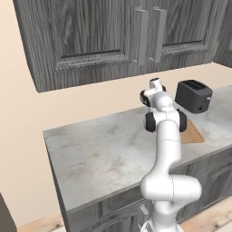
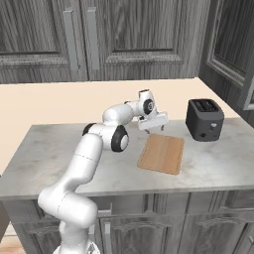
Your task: Move the cutting board and knife to the sink. Then move spray from the cabinet to the counter.
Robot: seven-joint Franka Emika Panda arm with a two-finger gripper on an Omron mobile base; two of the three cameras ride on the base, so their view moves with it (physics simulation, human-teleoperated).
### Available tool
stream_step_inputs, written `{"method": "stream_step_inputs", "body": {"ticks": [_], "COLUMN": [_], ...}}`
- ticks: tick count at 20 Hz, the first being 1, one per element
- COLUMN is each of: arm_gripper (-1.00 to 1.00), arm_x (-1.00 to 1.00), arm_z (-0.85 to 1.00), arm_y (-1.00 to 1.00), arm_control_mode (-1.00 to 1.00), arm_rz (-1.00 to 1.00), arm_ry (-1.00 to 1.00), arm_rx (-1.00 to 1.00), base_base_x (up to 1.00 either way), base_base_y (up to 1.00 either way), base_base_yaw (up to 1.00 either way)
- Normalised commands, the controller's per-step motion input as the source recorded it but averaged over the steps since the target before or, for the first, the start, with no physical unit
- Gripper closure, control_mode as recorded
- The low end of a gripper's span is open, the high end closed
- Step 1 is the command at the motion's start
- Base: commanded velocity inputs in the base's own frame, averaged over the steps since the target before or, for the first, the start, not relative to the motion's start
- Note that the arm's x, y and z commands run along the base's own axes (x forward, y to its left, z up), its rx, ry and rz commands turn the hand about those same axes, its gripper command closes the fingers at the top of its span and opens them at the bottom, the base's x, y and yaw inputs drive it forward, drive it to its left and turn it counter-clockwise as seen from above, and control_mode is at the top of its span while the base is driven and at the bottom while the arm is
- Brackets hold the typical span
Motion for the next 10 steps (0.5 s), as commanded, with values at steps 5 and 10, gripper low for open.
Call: {"method": "stream_step_inputs", "body": {"ticks": [5,10], "arm_gripper": [-1.00,-1.00], "arm_x": [-0.44,-0.77], "arm_z": [-0.28,-0.48], "arm_y": [-0.12,-0.25], "arm_control_mode": [-1.00,-1.00], "arm_rz": [0.00,0.00], "arm_ry": [0.10,0.16], "arm_rx": [0.00,0.00], "base_base_x": [0.00,0.00], "base_base_y": [0.00,0.00], "base_base_yaw": [0.00,0.00]}}
